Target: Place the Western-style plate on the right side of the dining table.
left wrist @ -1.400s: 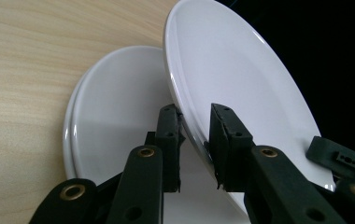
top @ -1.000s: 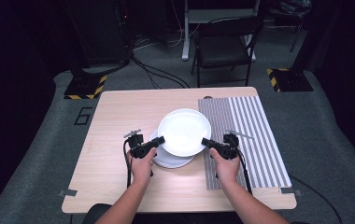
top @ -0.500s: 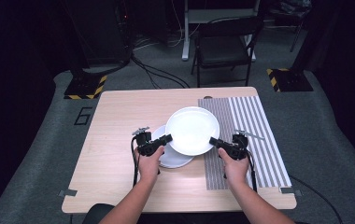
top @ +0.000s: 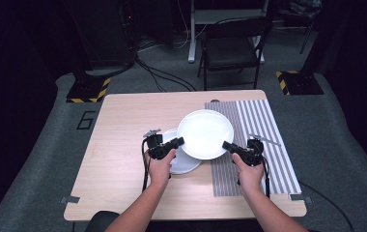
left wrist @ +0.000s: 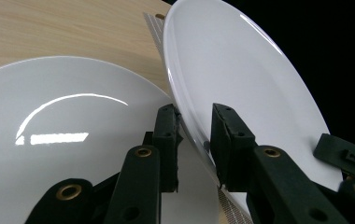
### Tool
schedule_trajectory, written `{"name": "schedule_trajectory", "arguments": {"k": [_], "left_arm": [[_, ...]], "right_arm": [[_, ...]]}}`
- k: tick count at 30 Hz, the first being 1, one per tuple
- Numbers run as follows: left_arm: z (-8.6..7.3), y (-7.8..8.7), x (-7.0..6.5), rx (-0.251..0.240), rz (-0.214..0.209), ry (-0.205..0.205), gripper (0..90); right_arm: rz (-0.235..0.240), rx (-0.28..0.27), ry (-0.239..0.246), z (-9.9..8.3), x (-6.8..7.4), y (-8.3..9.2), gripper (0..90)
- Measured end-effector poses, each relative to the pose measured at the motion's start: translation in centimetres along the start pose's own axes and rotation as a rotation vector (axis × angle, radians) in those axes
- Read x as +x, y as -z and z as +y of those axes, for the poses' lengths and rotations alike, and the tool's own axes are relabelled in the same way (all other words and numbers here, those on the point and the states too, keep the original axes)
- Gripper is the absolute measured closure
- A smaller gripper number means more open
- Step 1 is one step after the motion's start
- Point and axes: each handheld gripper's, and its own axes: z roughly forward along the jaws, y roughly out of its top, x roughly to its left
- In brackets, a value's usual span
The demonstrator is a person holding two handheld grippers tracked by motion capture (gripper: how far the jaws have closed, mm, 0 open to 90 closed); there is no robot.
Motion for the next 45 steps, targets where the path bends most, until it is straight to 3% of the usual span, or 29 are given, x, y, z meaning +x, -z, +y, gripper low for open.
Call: {"name": "schedule_trajectory", "arguments": {"k": [26, 45], "left_arm": [[-0.1, -2.8, -2.9, 0.032, -0.021, -0.033, 71.9], [-0.3, -4.4, -3.8, 0.054, -0.033, -0.041, 71.9]], "right_arm": [[-0.024, -0.055, -0.033, 0.2, -2.7, 2.4, 70.2], [-0.048, -0.075, -0.037, 0.3, -4.1, 3.1, 69.2]]}}
